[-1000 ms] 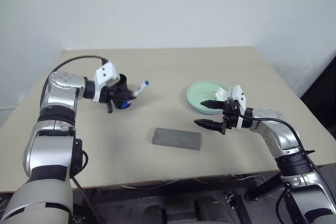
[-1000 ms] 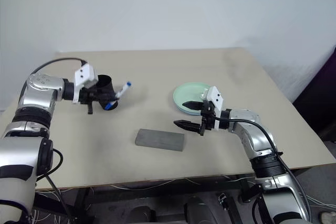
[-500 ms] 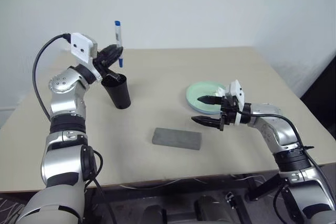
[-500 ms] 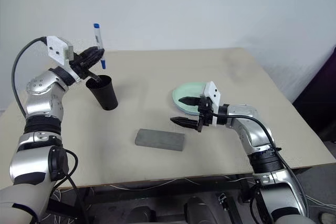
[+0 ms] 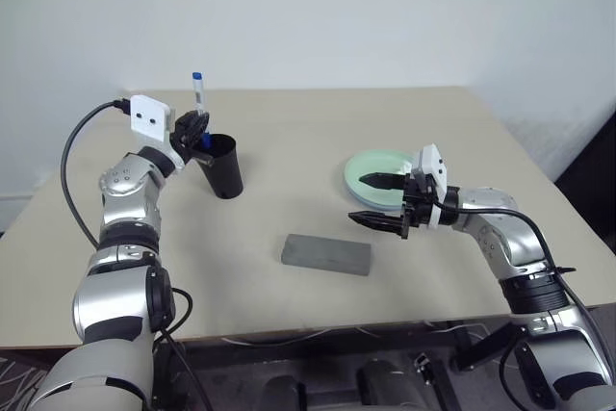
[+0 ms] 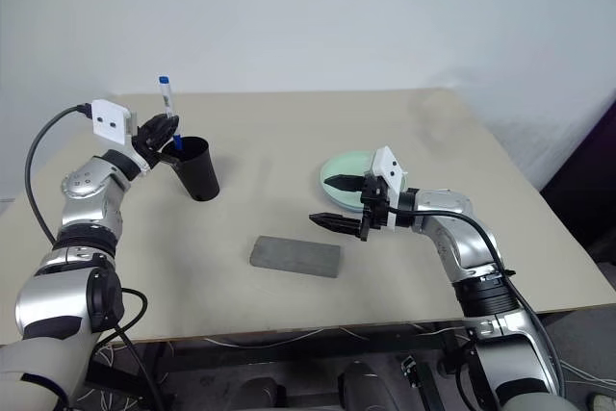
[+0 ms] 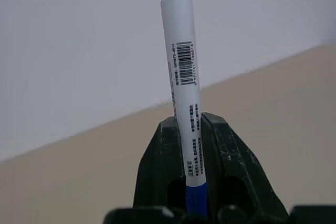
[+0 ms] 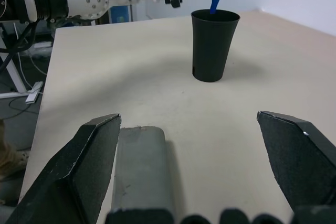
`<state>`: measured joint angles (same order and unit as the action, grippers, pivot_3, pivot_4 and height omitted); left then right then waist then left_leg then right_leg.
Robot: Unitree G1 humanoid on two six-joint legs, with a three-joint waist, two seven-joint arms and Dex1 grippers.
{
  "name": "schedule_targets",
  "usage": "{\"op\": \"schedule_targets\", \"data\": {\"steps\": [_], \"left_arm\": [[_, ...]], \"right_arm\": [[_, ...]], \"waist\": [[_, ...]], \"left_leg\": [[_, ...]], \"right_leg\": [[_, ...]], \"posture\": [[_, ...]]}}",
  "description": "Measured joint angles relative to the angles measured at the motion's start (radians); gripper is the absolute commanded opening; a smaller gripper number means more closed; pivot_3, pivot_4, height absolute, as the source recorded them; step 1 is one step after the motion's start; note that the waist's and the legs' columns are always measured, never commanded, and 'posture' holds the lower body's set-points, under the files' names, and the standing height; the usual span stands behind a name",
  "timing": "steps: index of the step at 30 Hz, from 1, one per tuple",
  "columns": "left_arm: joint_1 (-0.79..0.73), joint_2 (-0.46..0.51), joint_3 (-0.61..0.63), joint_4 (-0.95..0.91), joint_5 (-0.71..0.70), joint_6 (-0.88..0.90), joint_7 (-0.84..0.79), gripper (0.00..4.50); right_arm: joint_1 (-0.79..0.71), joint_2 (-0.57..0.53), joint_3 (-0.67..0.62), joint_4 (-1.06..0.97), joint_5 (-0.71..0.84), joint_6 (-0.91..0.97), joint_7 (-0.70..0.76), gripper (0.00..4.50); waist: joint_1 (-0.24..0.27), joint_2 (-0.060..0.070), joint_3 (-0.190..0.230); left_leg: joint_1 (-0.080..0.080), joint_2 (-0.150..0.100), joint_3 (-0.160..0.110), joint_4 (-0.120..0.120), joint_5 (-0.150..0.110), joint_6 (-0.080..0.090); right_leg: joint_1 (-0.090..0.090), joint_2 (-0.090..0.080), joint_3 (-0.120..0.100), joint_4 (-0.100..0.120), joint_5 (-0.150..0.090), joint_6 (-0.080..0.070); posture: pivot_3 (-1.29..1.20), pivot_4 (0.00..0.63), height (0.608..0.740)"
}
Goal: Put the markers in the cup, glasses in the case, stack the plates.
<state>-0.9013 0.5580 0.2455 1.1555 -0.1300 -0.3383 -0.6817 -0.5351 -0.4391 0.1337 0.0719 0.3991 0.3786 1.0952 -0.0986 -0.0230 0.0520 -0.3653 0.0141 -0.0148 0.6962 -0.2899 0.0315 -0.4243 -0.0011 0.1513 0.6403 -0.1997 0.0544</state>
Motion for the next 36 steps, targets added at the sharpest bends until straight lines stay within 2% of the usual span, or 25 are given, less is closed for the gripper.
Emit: {"op": "schedule_targets", "data": {"steps": [9, 10, 15, 26, 29, 32, 35, 36], "left_arm": [[-0.003, -0.01, -0.002, 0.04, 0.001, -0.008, 0.0, 0.08], [-0.003, -0.01, -0.002, 0.042, 0.001, -0.008, -0.001, 0.81], [-0.004, -0.018, -0.002, 0.05, 0.001, -0.009, -0.005, 2.44], [-0.004, -0.018, -0.005, 0.049, 0.001, -0.031, 0.009, 2.44], [-0.004, -0.019, 0.001, 0.018, -0.014, -0.03, -0.03, 2.44], [0.036, -0.025, 0.006, -0.161, -0.084, 0.025, -0.144, 2.44], [0.175, -0.024, -0.007, -0.428, -0.142, 0.124, -0.222, 2.44], [0.266, -0.024, -0.02, -0.556, -0.163, 0.186, -0.235, 2.44]], "right_arm": [[0.017, -0.005, 0.0, -0.019, 0.0, 0.0, -0.005, 4.5], [0.017, -0.005, 0.0, -0.019, 0.0, 0.0, -0.006, 4.5], [0.017, -0.008, 0.0, -0.02, 0.0, 0.0, -0.006, 4.5], [0.017, -0.008, 0.0, -0.02, 0.0, 0.0, -0.006, 4.5], [0.018, -0.008, 0.0, -0.02, 0.0, 0.001, -0.006, 4.5], [0.028, -0.007, 0.0, -0.02, -0.001, 0.002, -0.012, 4.5], [0.042, -0.003, 0.002, -0.009, -0.007, 0.001, -0.024, 4.5], [0.042, 0.001, 0.003, 0.011, -0.017, -0.006, -0.036, 4.5]], "waist": [[0.0, 0.0, 0.0], [0.0, 0.0, 0.0], [0.0, 0.0, 0.0], [0.0, 0.0, 0.0], [0.0, 0.0, 0.0], [0.0, 0.0, 0.0], [-0.006, 0.001, -0.001], [-0.011, 0.001, 0.0]], "left_leg": [[0.0, 0.0, 0.0, 0.0, 0.0, 0.0], [0.0, 0.0, 0.0, 0.0, 0.0, 0.0], [0.0, 0.0, 0.0, 0.0, 0.0, 0.0], [0.0, 0.0, 0.0, 0.0, 0.0, 0.0], [0.0, 0.0, 0.0, 0.0, 0.0, 0.0], [-0.001, 0.0, 0.0, 0.0, 0.0, -0.001], [0.001, 0.001, 0.002, -0.001, -0.002, -0.002], [0.001, 0.001, 0.002, -0.001, -0.002, -0.002]], "right_leg": [[0.0, 0.0, 0.0, 0.0, 0.0, 0.0], [0.0, 0.0, 0.0, 0.0, 0.0, 0.0], [0.0, 0.0, 0.0, 0.0, 0.0, 0.0], [0.0, 0.0, 0.0, 0.0, 0.0, 0.0], [0.0, 0.0, 0.0, 0.0, 0.0, 0.0], [0.0, 0.0, 0.0, -0.001, 0.0, 0.0], [0.0, -0.001, 0.001, -0.001, 0.0, 0.001], [0.0, 0.0, 0.001, -0.001, 0.0, 0.0]], "posture": [[0.0, 0.0, 0.74], [0.0, 0.0, 0.74], [0.0, 0.0, 0.74], [0.0, 0.0, 0.74], [0.0, 0.0, 0.74], [0.0, 0.0, 0.74], [0.0, 0.0, 0.74], [0.0, 0.0, 0.74]]}}
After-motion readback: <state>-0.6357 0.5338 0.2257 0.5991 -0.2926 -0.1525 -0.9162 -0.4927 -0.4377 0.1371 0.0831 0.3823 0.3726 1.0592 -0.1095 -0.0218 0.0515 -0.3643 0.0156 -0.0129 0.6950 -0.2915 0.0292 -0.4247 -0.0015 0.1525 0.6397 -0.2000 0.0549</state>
